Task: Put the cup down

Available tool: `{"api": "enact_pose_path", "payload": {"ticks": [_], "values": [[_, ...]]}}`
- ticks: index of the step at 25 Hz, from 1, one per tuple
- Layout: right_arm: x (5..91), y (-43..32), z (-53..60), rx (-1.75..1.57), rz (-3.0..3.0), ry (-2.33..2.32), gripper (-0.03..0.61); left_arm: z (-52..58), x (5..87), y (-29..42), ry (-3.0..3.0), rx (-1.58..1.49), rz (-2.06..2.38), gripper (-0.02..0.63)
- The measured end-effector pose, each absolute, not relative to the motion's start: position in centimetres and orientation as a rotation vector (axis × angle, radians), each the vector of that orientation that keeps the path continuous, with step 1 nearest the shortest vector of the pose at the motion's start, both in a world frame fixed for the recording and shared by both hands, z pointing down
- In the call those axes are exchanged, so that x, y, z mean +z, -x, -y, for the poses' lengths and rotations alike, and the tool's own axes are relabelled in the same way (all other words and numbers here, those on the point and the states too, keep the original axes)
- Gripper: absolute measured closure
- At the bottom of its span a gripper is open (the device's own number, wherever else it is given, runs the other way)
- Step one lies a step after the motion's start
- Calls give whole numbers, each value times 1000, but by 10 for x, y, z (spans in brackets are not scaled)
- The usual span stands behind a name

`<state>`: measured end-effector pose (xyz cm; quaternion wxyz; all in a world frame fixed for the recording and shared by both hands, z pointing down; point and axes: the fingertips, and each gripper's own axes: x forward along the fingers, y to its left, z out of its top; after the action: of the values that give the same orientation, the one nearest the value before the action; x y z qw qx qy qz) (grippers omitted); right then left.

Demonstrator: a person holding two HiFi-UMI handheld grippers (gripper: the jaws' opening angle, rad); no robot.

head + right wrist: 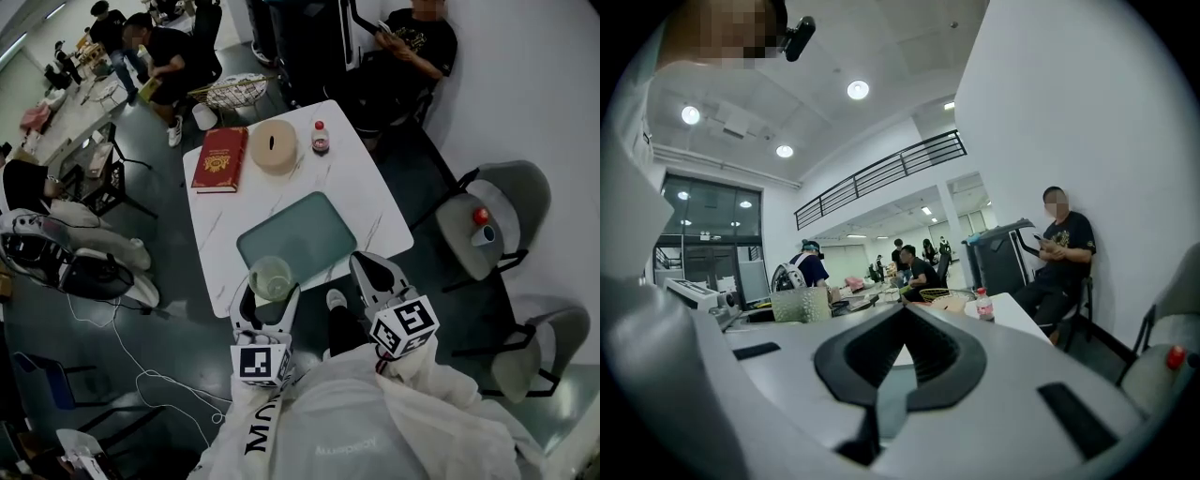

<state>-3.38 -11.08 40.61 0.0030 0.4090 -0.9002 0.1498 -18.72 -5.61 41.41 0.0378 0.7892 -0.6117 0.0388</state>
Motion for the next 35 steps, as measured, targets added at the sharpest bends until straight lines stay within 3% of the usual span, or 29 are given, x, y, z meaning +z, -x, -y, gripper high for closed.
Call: {"api": "enact_pose_path", "payload": {"ticks": [35], "values": [[456,27,298,534,2727,-1185,572,266,514,149,-2445,263,1675,259]]}}
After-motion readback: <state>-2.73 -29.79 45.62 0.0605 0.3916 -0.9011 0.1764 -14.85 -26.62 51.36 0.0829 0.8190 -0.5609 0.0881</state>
